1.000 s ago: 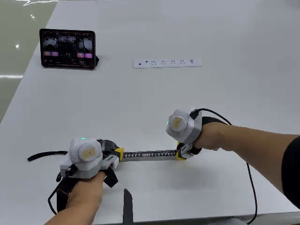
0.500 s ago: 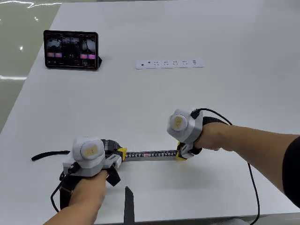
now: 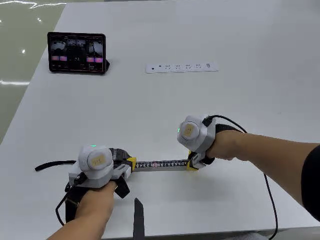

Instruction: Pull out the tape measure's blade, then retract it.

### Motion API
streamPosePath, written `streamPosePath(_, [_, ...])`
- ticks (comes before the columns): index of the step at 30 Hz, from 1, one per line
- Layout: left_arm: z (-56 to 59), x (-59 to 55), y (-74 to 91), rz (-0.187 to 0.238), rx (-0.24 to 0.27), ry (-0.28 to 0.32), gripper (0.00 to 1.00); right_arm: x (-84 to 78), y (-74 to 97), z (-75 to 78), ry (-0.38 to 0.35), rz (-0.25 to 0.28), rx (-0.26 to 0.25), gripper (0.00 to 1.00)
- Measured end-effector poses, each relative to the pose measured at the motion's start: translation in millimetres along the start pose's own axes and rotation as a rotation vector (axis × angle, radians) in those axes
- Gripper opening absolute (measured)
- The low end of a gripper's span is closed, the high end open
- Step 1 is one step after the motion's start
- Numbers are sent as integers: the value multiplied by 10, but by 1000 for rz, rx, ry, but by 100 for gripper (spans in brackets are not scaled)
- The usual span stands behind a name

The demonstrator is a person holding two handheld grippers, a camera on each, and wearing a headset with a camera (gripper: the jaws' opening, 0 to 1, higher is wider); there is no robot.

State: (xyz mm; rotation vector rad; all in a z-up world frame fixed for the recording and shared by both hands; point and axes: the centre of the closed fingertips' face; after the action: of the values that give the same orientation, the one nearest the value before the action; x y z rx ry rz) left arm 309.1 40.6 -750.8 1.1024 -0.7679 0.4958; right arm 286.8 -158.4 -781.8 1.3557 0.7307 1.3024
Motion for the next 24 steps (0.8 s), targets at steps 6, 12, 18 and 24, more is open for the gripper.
streamPosePath(6, [-3,-4,-4,-10,-4,9,61,26,-11,-5,-1,-3,1,10])
streamPosePath(12, [-2,-6,-3,-10,-4,10,61,51,-18,-13,-8,0,0,10])
streamPosePath(18, [-1,-6,-5,-12,-6,12,61,73,-22,-17,-12,2,0,10])
streamPosePath(24, [0,-8,-3,-13,-8,15,61,98,-31,-20,-13,4,4,10])
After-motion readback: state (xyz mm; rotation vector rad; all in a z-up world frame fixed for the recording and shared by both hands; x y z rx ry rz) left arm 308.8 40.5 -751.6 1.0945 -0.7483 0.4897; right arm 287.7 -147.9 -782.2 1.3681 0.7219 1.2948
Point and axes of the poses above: the centre of the closed fingertips' face, and the gripper's own axes: y roughly backward along the fingers, z roughly to its right, x roughly out of its top, and after that the axes turned 15 degrees about -x, right-handed
